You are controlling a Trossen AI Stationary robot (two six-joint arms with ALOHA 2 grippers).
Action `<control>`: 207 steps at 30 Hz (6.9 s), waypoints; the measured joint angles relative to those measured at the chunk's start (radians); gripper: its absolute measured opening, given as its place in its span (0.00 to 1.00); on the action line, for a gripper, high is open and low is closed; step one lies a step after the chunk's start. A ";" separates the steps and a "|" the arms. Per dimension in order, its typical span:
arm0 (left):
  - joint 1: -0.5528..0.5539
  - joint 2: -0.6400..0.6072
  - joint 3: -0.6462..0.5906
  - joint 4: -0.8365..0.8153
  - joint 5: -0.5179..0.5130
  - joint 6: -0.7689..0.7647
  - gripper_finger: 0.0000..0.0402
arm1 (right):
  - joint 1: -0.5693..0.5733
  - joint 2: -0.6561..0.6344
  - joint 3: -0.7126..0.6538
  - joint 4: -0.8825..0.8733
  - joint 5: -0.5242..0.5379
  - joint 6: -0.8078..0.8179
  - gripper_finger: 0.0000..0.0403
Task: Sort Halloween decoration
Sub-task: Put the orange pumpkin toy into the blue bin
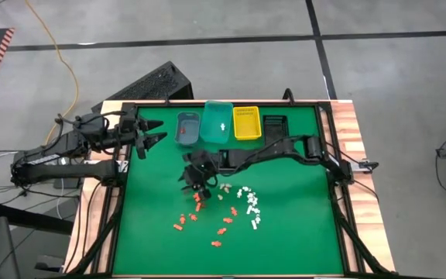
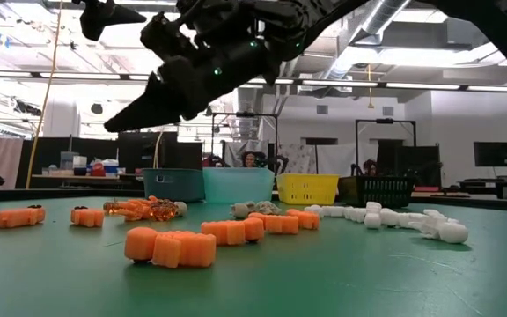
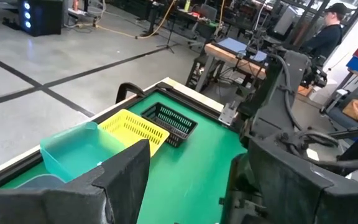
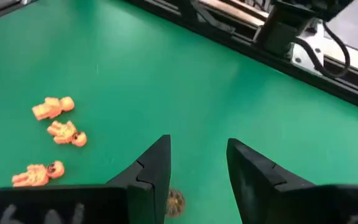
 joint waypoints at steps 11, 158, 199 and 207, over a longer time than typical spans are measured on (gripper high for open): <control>0.000 0.000 0.000 -0.025 0.000 0.000 0.65 | 0.015 0.089 -0.002 -0.014 -0.021 0.087 0.60; 0.000 -0.019 0.000 -0.064 0.064 0.027 0.65 | 0.221 -0.195 -0.442 0.086 0.375 0.512 0.54; 0.000 -0.019 0.000 -0.112 0.038 0.035 0.65 | 0.250 -0.049 -0.423 0.279 0.383 0.502 0.53; 0.000 -0.019 0.000 -0.112 0.018 0.036 0.65 | 0.231 -0.048 -0.423 0.268 0.390 0.524 0.39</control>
